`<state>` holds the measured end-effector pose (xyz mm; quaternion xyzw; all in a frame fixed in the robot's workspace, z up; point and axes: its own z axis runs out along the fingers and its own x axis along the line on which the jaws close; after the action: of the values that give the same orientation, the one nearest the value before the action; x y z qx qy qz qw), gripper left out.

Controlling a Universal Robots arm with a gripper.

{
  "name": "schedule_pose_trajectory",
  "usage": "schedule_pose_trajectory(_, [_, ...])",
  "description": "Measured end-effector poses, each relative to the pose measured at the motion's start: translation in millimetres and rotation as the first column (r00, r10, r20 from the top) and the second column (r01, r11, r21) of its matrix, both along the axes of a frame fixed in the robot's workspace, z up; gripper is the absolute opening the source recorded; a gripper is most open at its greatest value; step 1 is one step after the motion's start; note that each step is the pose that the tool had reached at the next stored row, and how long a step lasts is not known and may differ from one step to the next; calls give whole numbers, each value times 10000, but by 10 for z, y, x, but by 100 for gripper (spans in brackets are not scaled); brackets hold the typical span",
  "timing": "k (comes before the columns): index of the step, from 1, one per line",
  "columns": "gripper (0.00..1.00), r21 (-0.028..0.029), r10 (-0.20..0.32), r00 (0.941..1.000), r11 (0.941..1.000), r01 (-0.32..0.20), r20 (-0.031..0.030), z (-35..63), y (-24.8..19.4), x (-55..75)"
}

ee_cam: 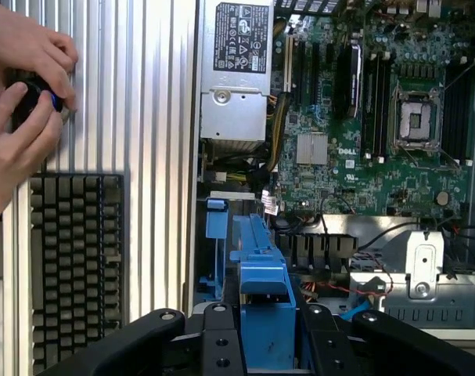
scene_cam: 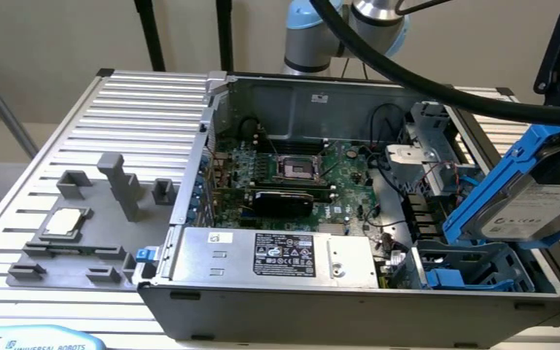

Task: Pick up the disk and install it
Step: 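Insert the disk into the insertion slot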

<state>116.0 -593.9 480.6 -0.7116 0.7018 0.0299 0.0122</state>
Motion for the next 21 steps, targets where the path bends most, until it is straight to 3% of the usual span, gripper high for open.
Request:
schedule_pose_trajectory(6, [33,-7,111,9999,9999,-111,-7,-66,0,-68])
schedule_pose_trajectory(16, [33,-13,115,9999,9999,-115,-8,-243,1,-69])
schedule_pose_trajectory(21, [33,-15,115,9999,9999,-115,-8,-262,0,-69])
